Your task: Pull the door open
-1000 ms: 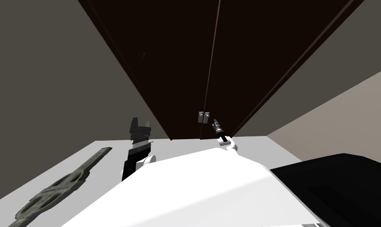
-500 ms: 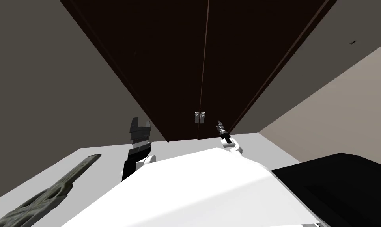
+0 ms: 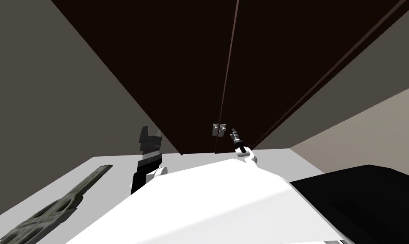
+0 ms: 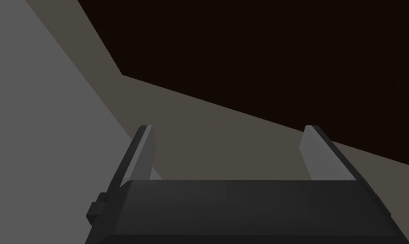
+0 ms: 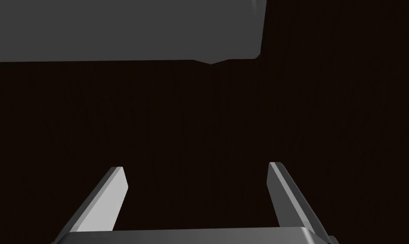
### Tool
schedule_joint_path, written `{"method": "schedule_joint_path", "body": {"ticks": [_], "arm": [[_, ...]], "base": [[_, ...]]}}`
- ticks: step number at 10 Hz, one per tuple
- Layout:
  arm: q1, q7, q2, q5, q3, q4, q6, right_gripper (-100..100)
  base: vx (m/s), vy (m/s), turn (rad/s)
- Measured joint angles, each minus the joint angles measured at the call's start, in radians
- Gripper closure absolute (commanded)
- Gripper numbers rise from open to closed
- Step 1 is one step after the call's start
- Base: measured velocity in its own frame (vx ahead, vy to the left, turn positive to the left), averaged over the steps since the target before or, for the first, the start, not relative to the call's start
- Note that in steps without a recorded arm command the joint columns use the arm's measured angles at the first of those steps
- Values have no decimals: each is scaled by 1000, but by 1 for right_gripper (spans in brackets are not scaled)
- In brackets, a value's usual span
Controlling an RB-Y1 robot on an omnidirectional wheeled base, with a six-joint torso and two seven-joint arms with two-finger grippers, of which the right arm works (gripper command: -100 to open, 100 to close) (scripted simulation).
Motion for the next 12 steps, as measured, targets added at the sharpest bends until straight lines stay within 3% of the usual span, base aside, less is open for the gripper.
{"method": "schedule_joint_path", "body": {"ticks": [1,2,7,8,12], "arm": [[-23,3,11,3,12,2,0,-100],[-27,4,12,4,14,2,0,100],[-23,3,11,3,12,2,0,100],[-23,3,11,3,12,2,0,-100],[0,-8,-2,4,7,-4,1,-100]], "base": [[117,52,37],[-16,-4,-33],[-24,-12,-2],[-163,-57,-123],[-188,-12,-6]]}}
